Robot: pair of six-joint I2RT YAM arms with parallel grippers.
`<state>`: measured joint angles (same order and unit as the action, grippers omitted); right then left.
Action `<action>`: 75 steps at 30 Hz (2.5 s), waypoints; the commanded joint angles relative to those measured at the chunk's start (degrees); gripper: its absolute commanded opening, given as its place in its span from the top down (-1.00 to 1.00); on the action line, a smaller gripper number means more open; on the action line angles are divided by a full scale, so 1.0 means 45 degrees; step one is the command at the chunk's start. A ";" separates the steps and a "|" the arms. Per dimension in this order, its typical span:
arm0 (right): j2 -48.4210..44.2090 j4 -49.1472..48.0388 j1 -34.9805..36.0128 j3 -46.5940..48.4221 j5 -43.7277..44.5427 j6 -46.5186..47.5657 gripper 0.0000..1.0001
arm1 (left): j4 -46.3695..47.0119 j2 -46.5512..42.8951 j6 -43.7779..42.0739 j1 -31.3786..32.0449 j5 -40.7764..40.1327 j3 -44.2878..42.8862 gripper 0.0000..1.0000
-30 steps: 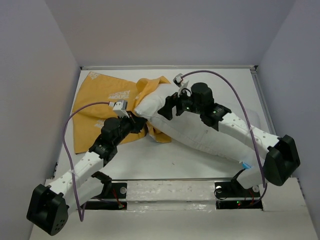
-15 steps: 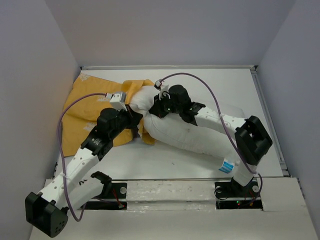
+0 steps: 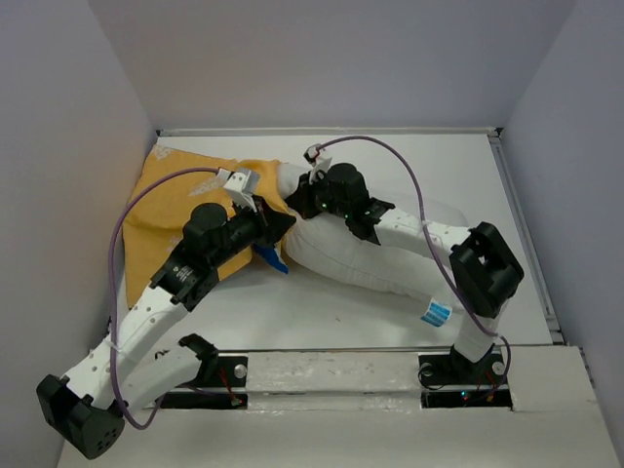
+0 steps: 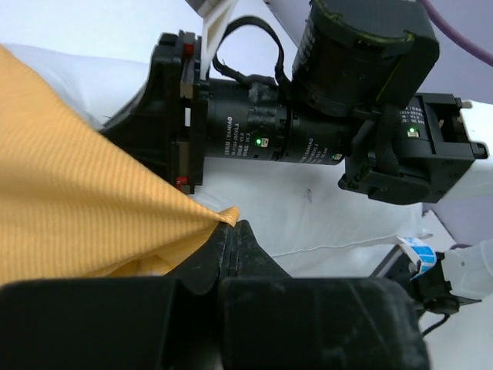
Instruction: Put the pillow into the pillowcase
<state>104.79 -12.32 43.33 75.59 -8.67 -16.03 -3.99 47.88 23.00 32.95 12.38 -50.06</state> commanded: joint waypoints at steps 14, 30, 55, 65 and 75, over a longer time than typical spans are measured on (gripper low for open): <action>-0.3208 -0.2516 0.1093 -0.7186 -0.1103 -0.2374 1.00 | 0.1009 0.0102 -0.0657 0.1526 -0.0990 -0.2169 -0.86; -0.3932 -0.2322 0.1347 -0.7677 0.0109 -0.2023 1.00 | -0.3841 0.1685 -0.0835 0.0920 -0.4764 -0.1220 -0.16; -0.3559 -0.8038 0.2536 -0.8142 -0.1674 -0.4699 1.00 | 0.3149 0.3655 0.0278 0.2463 0.1974 -0.2877 1.00; -0.4068 -1.0037 0.3105 -0.9747 0.1084 -0.6144 1.00 | 0.6099 0.3738 0.2152 0.3850 0.2035 -0.1926 1.00; -1.0152 0.2552 0.2989 -0.8793 0.3917 -0.2830 -0.55 | 0.2197 0.1100 0.0592 0.3304 -0.1735 -0.0126 1.00</action>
<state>69.41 -29.15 56.77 32.49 1.48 -37.67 5.37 57.17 27.88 48.25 8.49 -51.22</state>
